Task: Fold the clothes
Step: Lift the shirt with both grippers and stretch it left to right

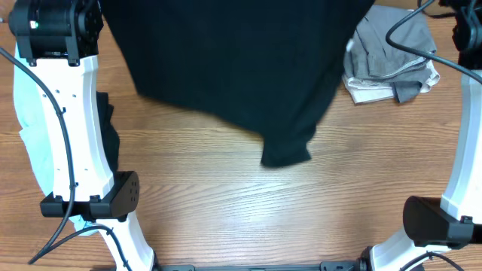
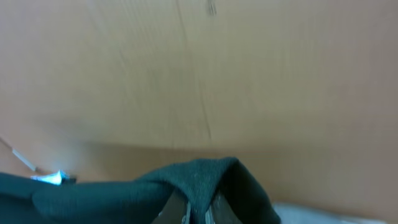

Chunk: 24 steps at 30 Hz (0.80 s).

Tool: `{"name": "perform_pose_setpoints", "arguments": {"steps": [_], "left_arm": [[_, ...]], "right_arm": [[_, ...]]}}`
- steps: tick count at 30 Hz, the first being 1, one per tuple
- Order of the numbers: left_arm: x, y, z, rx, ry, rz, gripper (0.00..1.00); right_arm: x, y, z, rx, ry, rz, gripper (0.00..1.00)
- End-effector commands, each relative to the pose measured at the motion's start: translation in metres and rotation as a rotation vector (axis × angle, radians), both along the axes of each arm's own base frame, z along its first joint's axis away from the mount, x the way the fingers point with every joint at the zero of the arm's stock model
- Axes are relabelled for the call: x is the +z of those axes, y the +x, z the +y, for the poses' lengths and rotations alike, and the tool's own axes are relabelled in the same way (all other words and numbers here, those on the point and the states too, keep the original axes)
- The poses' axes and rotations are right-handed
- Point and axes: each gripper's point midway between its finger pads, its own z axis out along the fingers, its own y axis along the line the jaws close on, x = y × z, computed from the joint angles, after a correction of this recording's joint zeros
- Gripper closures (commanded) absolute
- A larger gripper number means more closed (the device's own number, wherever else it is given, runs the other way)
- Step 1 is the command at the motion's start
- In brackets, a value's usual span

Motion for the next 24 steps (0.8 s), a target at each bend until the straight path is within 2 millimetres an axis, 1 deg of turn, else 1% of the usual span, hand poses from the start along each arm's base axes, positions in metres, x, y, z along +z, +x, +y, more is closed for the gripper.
{"name": "perform_pose_setpoints", "arguments": {"steps": [1,3,5,6,8,10,13,15,17,18,19,21,24], "left_arm": [[0.03,-0.002,0.006,0.002,0.021,-0.097,0.96],[0.03,-0.002,0.006,-0.002,0.034,-0.096,0.96],[0.027,-0.002,0.01,0.003,0.039,-0.083,0.96],[0.025,-0.002,0.013,0.009,0.039,-0.075,0.96],[0.012,-0.001,0.025,0.031,0.039,-0.032,0.96],[-0.004,-0.001,0.034,0.044,0.035,0.022,0.96],[-0.039,0.0,0.043,0.041,0.017,0.14,0.96],[-0.067,0.0,0.047,0.034,0.0,0.235,0.96],[-0.098,-0.002,0.049,0.023,-0.022,0.339,0.96],[-0.111,-0.003,0.05,0.024,-0.029,0.385,0.96],[-0.126,-0.006,0.05,0.022,-0.036,0.44,0.96],[-0.151,-0.012,0.048,0.016,-0.05,0.536,0.96],[-0.176,-0.022,0.046,0.01,-0.065,0.642,0.96]], "right_arm": [[0.058,-0.026,-0.004,-0.025,-0.011,-0.163,0.96],[0.063,-0.027,-0.002,-0.017,-0.012,-0.184,0.96],[0.064,-0.026,-0.003,-0.018,-0.017,-0.191,0.96],[0.063,-0.025,-0.003,-0.017,-0.017,-0.188,0.96],[0.05,-0.018,-0.002,-0.013,-0.017,-0.153,0.96],[0.032,-0.01,-0.001,0.0,-0.016,-0.098,0.96],[-0.01,0.004,-0.002,0.002,-0.008,0.039,0.96],[-0.04,0.009,-0.002,0.002,0.0,0.14,0.96],[-0.067,0.009,-0.002,0.003,0.008,0.237,0.96],[-0.075,0.007,-0.002,0.003,0.01,0.272,0.96],[-0.089,0.006,-0.002,0.005,0.008,0.323,0.96],[-0.103,0.0,-0.001,0.009,0.002,0.385,0.96],[-0.12,-0.011,-0.001,0.012,0.003,0.47,0.96]]}}
